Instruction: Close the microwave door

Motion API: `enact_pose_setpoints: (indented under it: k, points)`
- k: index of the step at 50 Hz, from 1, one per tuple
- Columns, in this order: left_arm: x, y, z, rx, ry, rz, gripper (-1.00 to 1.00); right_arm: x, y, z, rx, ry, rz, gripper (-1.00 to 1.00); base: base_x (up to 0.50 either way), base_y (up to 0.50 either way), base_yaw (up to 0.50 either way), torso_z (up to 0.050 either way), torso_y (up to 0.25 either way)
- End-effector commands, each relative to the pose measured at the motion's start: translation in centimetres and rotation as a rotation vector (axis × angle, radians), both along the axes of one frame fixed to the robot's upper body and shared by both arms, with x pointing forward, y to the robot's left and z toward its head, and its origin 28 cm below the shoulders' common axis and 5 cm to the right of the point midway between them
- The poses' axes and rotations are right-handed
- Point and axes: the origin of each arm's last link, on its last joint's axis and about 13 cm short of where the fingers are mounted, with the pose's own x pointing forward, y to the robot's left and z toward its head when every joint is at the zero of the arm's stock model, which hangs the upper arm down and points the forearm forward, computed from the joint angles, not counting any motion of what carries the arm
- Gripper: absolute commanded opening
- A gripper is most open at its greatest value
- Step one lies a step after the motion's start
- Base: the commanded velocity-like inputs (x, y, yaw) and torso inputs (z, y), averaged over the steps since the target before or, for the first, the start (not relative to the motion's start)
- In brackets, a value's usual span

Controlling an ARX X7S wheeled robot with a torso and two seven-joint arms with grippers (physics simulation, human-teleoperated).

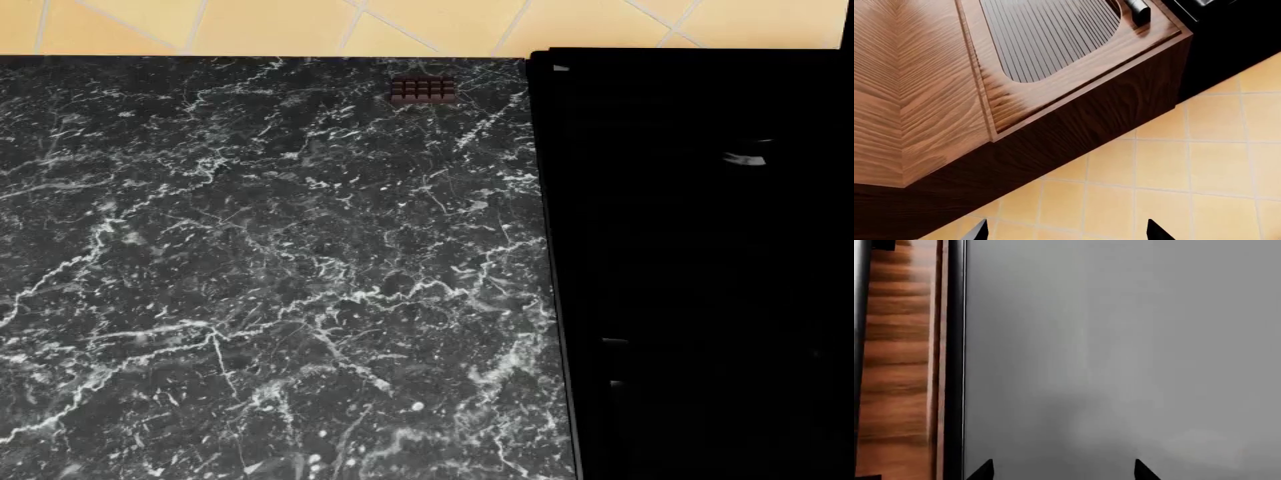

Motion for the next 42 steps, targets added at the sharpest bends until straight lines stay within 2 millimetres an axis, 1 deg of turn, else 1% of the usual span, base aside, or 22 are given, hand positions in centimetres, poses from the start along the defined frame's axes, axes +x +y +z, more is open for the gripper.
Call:
enact_pose_setpoints:
  k: [1,6,11,15,22,25,30,38,42]
  points:
    - [-0.1,0.0,0.0,-0.001,-0.005,0.000,1.00,0.7,0.9,-0.7,-0.009,0.052,0.082,1.00,0.00,0.00,0.00,0.000,0.000]
    - [0.3,-0.1,0.1,0.001,-0.001,-0.002,1.00,0.4,1.0,-0.5,-0.024,0.052,0.070,1.00,0.00,0.00,0.00,0.000,0.000]
    - [0.6,0.1,0.3,-0.003,-0.002,-0.003,1.00,0.2,0.4,-0.3,0.006,0.040,0.051,1.00,0.00,0.00,0.00,0.000,0.000]
    - [0.5,0.1,0.2,-0.002,-0.002,-0.001,1.00,0.1,0.0,-0.4,0.025,0.056,0.039,1.00,0.00,0.00,0.00,0.000,0.000]
    - [0.5,0.1,0.2,-0.004,0.000,-0.001,1.00,-0.1,-0.2,-0.3,0.023,0.056,0.025,1.00,0.00,0.00,0.00,0.000,0.000]
    - [0.5,-0.1,0.0,-0.004,-0.001,-0.004,1.00,0.0,-0.2,-0.5,-0.006,0.078,0.023,1.00,0.00,0.00,0.00,0.000,0.000]
    - [0.5,-0.1,0.0,-0.002,-0.001,-0.008,1.00,0.1,-0.3,-0.6,-0.004,0.082,0.018,1.00,0.00,0.00,0.00,0.000,0.000]
    - [0.4,-0.1,0.0,-0.003,-0.001,-0.008,1.00,-0.4,-0.5,-0.3,-0.039,0.091,-0.003,1.00,0.00,0.00,0.00,0.000,0.000]
    - [0.7,-0.3,0.1,-0.001,0.002,-0.015,1.00,-0.3,-0.6,-0.6,-0.068,0.134,0.002,1.00,0.00,0.00,0.00,0.000,0.000]
